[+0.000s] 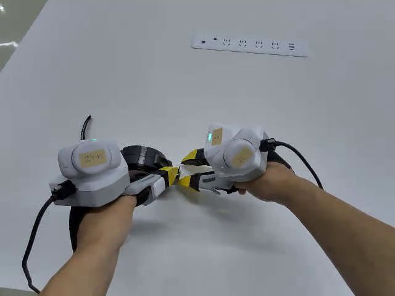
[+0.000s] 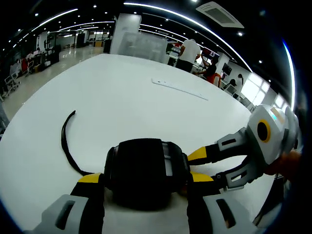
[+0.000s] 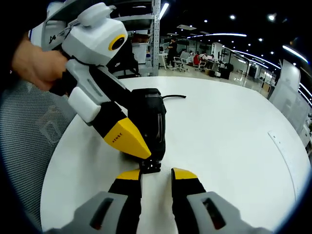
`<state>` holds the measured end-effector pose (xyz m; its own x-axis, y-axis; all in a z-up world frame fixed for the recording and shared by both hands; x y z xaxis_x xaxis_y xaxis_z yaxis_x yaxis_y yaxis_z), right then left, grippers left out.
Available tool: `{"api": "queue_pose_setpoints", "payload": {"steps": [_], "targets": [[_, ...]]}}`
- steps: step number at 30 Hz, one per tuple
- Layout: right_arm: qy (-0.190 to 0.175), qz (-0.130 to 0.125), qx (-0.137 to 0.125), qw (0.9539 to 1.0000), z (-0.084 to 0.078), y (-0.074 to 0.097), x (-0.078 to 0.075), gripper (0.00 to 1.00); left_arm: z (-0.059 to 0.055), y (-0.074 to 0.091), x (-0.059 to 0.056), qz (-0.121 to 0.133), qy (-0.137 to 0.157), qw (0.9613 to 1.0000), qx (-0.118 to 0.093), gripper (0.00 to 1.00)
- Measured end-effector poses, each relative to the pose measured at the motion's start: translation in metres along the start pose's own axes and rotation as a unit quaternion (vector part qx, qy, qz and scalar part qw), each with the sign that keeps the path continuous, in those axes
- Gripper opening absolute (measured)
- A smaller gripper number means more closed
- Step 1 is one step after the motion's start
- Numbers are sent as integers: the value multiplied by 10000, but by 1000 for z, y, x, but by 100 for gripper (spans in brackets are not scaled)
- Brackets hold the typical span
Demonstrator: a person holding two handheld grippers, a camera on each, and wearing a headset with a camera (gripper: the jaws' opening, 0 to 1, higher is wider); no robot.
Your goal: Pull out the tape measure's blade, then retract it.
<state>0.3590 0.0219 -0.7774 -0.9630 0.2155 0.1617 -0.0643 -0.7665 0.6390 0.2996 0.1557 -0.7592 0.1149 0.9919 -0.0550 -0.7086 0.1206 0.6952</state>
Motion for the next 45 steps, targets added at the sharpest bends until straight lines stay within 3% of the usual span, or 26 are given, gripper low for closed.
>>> {"api": "queue_pose_setpoints", "payload": {"steps": [11, 20, 32, 36, 45], "targets": [[-172, -215, 29, 9996, -12, 25, -7, 26, -2, 9, 5, -123, -305, 9994, 46, 71], [-399, -472, 31, 9981, -28, 50, -12, 30, -2, 13, 7, -454, -699, 9965, 2, 71], [-776, -924, -149, 9926, -52, 89, -15, 38, -5, 18, 16, -1047, -1367, 9849, -188, 75], [-947, -1121, -220, 9889, -61, 103, -15, 40, -3, 21, 21, -1200, -1459, 9814, -331, 77], [-1125, -1326, -298, 9843, -77, 125, -7, 44, -3, 28, 30, -1473, -1880, 9698, -495, 78]]}}
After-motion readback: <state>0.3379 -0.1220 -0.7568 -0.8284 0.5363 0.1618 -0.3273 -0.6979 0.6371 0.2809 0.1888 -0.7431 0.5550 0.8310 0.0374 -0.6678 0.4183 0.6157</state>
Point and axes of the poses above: the centre of the closed fingertips' face, and the gripper's own axes: y roughly backward along the fingers, x roughly to its left, z roughly out of its top, the point moved 8 cm from there along y, roughly backward along the fingers, and after that the axes turned 15 degrees about -y, right-handed, at the moved point
